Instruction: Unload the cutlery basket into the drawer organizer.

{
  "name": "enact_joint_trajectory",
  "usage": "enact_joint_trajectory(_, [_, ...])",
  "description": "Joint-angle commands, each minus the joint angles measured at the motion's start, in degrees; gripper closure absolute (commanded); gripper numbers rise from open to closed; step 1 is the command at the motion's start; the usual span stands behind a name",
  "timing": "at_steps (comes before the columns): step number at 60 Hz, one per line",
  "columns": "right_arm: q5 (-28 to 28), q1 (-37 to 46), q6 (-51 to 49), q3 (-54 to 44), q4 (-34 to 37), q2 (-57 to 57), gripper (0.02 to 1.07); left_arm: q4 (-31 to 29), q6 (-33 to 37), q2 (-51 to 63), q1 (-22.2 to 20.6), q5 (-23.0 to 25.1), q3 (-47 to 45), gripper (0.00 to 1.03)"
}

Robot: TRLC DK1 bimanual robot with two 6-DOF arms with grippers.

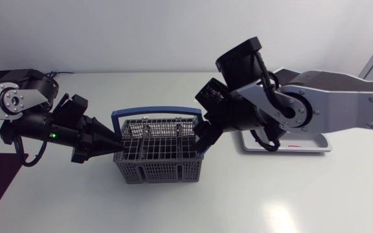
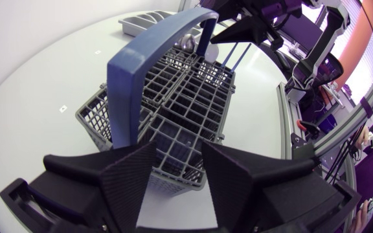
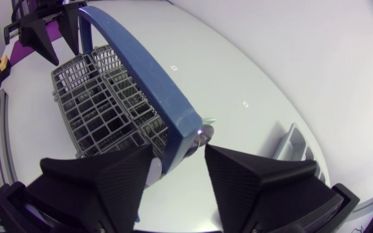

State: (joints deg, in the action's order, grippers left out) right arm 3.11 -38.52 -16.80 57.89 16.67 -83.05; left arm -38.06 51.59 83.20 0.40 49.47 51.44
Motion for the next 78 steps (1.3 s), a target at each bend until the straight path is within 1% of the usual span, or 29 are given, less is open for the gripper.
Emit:
enact_joint_trajectory(1, [1.3,0.2,-1.1,-0.8,0.7,3.6,0.06,0.1,-1.1,0.5,-0.6,0.8,1.1,0.49])
enact_joint_trajectory(8, [2.0,1.4,-1.7,-0.1,1.6,7.8,0.06,0.1,-1.3,-0.2,-0.8,0.8,0.9,0.48])
enact_joint_trajectory(14, [1.6,2.4,-1.7,-0.1,4.4,12.0,0.06,-0.2,-1.1,-2.5,-0.1,0.8,0.4,0.48])
enact_joint_trajectory(20, [-0.8,3.9,-1.5,-1.9,7.2,16.5,0.07,-0.3,-1.3,-6.1,1.7,0.8,-0.7,0.48])
enact_joint_trajectory(29, [-3.4,5.7,0.4,-4.5,13.0,19.3,0.10,-0.8,-0.5,-10.2,2.8,0.7,-3.0,0.47])
enact_joint_trajectory(32, [-4.0,6.3,1.2,-4.9,14.7,20.1,0.10,-0.9,0.3,-12.0,3.0,0.5,-4.2,0.41])
enact_joint_trajectory(34, [-4.4,6.5,1.5,-5.0,15.8,20.3,0.10,-0.8,0.8,-13.2,3.0,0.2,-5.0,0.35])
enact_joint_trajectory(35, [-4.5,6.9,2.0,-4.9,16.5,20.3,0.10,-0.8,1.1,-14.0,3.0,-0.3,-5.6,0.32])
enact_joint_trajectory(37, [-5.0,7.8,3.3,-4.5,17.3,20.1,0.10,-0.4,1.2,-15.2,3.0,-1.2,-6.3,0.29])
enact_joint_trajectory(39, [-5.8,9.0,5.1,-3.9,18.1,19.9,0.10,-0.2,1.2,-16.1,3.0,-1.5,-6.8,0.29])
enact_joint_trajectory(42, [-9.8,11.1,7.9,-2.6,20.3,18.9,0.10,0.4,1.2,-17.5,2.9,-2.1,-7.7,0.27])
enact_joint_trajectory(43, [-11.5,12.0,8.8,-2.0,21.3,18.3,0.10,0.6,1.5,-18.0,2.9,-2.5,-8.0,0.23])
enact_joint_trajectory(45, [-13.7,12.9,9.7,-1.1,22.8,17.2,0.10,1.1,1.6,-18.3,2.8,-3.0,-8.5,0.19])
enact_joint_trajectory(47, [-15.9,13.5,10.2,-0.1,24.3,16.0,0.10,1.8,1.8,-18.6,2.8,-3.7,-9.3,0.18])
enact_joint_trajectory(49, [-16.7,13.6,10.7,0.4,24.8,15.3,0.10,2.0,2.5,-18.7,2.6,-4.5,-9.7,0.18])
enact_joint_trajectory(60, [-16.9,10.9,13.8,0.7,24.9,12.7,0.11,5.1,2.9,-18.9,0.8,-7.8,-12.9,0.17])
enact_joint_trajectory(69, [-16.6,8.2,16.6,2.7,24.9,11.1,0.12,5.6,2.8,-19.6,0.6,-8.3,-13.6,0.17])
enact_joint_trajectory(78, [-16.0,6.6,17.1,5.5,26.2,7.8,0.19,5.6,2.5,-20.4,-0.2,-8.3,-13.7,0.17])
